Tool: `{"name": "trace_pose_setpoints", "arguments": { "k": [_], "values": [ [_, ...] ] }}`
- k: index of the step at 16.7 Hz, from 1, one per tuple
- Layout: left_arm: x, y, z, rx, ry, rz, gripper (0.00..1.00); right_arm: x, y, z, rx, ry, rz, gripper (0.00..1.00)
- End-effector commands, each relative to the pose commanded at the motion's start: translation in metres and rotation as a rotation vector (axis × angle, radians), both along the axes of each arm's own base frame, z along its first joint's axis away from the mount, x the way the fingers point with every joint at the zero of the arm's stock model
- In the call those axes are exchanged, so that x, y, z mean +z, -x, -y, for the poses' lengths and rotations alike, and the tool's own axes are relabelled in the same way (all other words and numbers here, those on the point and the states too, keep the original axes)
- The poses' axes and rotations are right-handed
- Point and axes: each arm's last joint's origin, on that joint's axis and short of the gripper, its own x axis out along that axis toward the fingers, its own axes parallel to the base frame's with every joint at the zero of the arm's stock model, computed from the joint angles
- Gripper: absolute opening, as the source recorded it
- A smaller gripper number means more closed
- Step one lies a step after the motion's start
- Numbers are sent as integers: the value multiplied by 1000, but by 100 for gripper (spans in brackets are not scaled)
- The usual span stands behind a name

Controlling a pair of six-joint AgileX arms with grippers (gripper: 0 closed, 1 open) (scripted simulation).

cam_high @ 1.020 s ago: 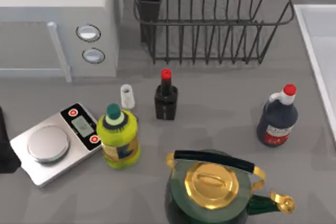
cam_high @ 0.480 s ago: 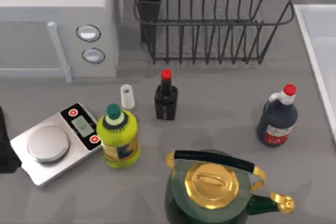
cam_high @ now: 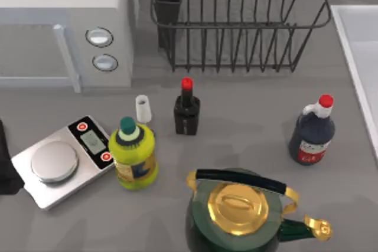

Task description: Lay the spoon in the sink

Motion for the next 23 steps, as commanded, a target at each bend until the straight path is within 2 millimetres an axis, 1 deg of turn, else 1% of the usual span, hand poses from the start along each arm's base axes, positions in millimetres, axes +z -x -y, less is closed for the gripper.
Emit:
{"name": "trace_pose_setpoints", "arguments": {
  "k": [3,8,10,12,17,19,21,23],
  "values": [
    [0,0,0,0,0,0,100,-3,-8,10,-47,-39,-84,100],
    [0,0,0,0,0,0,100,-4,-8,9,-44,-41,-88,100],
    [0,0,0,0,0,0,100,-8,-9,10,-47,-42,-91,100],
    [0,0,0,0,0,0,100,-21,-10,11,-49,-43,-94,100],
    [0,0,0,0,0,0,100,-77,-13,13,-49,-37,-80,100],
    [0,0,0,0,0,0,100,-95,-11,12,-50,-39,-85,100],
    [0,0,0,0,0,0,100,-103,-9,11,-50,-42,-90,100],
    [0,0,0,0,0,0,100,-104,-9,11,-50,-42,-90,100]
  ]
}}
